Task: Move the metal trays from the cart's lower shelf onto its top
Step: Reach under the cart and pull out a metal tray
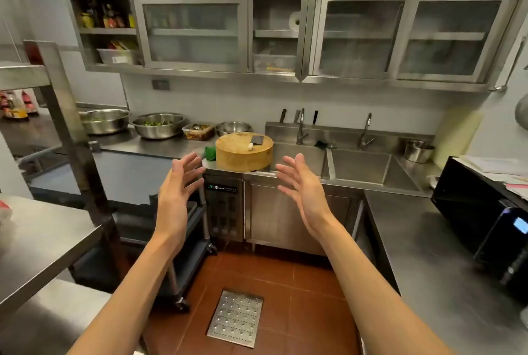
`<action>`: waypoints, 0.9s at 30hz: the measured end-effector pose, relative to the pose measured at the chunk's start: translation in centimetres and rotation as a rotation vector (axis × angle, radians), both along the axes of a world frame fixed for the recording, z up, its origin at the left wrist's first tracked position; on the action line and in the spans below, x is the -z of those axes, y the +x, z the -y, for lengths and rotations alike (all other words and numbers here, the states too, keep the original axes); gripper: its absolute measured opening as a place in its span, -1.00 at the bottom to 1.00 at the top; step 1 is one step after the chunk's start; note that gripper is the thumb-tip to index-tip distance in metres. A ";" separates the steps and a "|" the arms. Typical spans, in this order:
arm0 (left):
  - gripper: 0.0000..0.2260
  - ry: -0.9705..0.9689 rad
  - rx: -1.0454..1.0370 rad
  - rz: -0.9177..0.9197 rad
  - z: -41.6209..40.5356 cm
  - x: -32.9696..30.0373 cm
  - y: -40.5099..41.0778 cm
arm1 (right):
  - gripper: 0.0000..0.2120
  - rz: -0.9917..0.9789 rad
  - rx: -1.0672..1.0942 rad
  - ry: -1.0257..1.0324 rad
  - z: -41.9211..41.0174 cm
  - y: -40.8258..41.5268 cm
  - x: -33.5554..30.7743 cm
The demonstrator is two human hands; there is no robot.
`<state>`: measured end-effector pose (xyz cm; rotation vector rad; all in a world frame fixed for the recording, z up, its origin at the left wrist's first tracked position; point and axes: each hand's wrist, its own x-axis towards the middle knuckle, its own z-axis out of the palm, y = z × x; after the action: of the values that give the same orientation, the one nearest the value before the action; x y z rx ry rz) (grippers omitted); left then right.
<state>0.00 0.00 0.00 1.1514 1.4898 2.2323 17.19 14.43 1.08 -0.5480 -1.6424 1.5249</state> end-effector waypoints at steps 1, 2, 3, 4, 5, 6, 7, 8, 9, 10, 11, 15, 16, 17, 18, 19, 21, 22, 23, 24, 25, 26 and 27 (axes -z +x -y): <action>-0.43 -0.014 -0.013 0.008 -1.0 0.2 -0.3 | -0.48 -0.007 -0.004 -0.007 -1.1 -0.3 0.3; -0.42 -0.022 -0.019 0.023 -2.2 0.5 -0.8 | -0.48 -0.004 -0.004 -0.019 -2.6 -0.6 0.5; -0.42 -0.036 -0.038 0.021 -3.5 1.0 -1.5 | -0.49 -0.011 -0.010 -0.021 -4.3 -1.1 1.0; -0.44 -0.048 -0.050 0.035 -4.8 1.5 -1.9 | -0.49 -0.012 -0.025 -0.026 -5.9 -1.4 1.3; -0.46 -0.063 -0.074 0.044 -6.1 2.1 -2.3 | -0.48 -0.013 -0.037 -0.042 -7.7 -1.9 1.8; -0.50 -0.073 -0.103 0.061 -7.3 2.5 -2.8 | -0.48 -0.012 -0.051 -0.060 -9.3 -2.5 2.2; -0.53 -0.089 -0.128 0.072 -8.3 3.0 -3.3 | -0.48 -0.006 -0.074 -0.073 -10.8 -3.2 2.7; -0.54 -0.098 -0.147 0.082 -9.3 3.5 -3.7 | -0.47 0.001 -0.095 -0.082 -12.1 -3.8 3.1; -0.55 -0.106 -0.171 0.091 -10.3 4.0 -4.2 | -0.47 0.011 -0.108 -0.088 -13.5 -4.5 3.5; -0.55 -0.113 -0.191 0.099 -11.3 4.4 -4.5 | -0.46 0.020 -0.121 -0.095 -14.7 -5.2 3.8; -0.53 -0.120 -0.205 0.104 -12.3 4.7 -4.9 | -0.46 0.026 -0.136 -0.101 -15.8 -6.0 4.0; -0.43 -0.137 -0.251 0.106 -15.6 6.0 -7.2 | -0.51 0.048 -0.164 -0.120 -19.8 -9.2 5.5; -0.46 -0.135 -0.267 0.095 -16.4 6.4 -8.0 | -0.53 0.053 -0.170 -0.116 -20.8 -10.2 6.1; -0.52 -0.142 -0.283 0.088 -17.2 7.2 -9.1 | -0.54 0.061 -0.182 -0.117 -22.0 -11.4 6.8; -0.59 -0.155 -0.295 0.079 -17.6 7.9 -9.9 | -0.55 0.072 -0.190 -0.114 -22.9 -12.4 7.4; -0.65 -0.170 -0.308 0.079 -18.2 8.9 -10.8 | -0.55 0.084 -0.199 -0.112 -23.8 -13.6 8.1; -0.67 -0.203 -0.341 0.093 -19.6 11.2 -13.2 | -0.56 0.091 -0.202 -0.112 -26.1 -16.5 9.5; -0.67 -0.214 -0.362 0.106 -20.4 12.3 -14.6 | -0.56 0.096 -0.204 -0.106 -27.3 -18.1 10.2; -0.68 -0.223 -0.381 0.121 -21.2 13.4 -15.9 | -0.57 0.106 -0.209 -0.097 -28.3 -19.8 10.9; -0.68 -0.230 -0.398 0.133 -22.1 14.4 -17.3 | -0.57 0.116 -0.217 -0.091 -29.3 -21.5 11.6; -0.68 -0.245 -0.414 0.153 -23.1 15.3 -18.6 | -0.57 0.132 -0.228 -0.096 -30.3 -23.2 12.2; -0.68 -0.260 -0.431 0.177 -24.2 16.1 -19.9 | -0.58 0.148 -0.242 -0.107 -31.4 -24.9 12.7; -0.69 -0.268 -0.449 0.208 -25.3 16.9 -21.2 | -0.59 0.166 -0.263 -0.113 -32.5 -26.7 13.1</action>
<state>-21.24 25.34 -16.88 0.5245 2.0300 2.2264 -9.48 46.93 -12.06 -0.5482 -1.8197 1.8133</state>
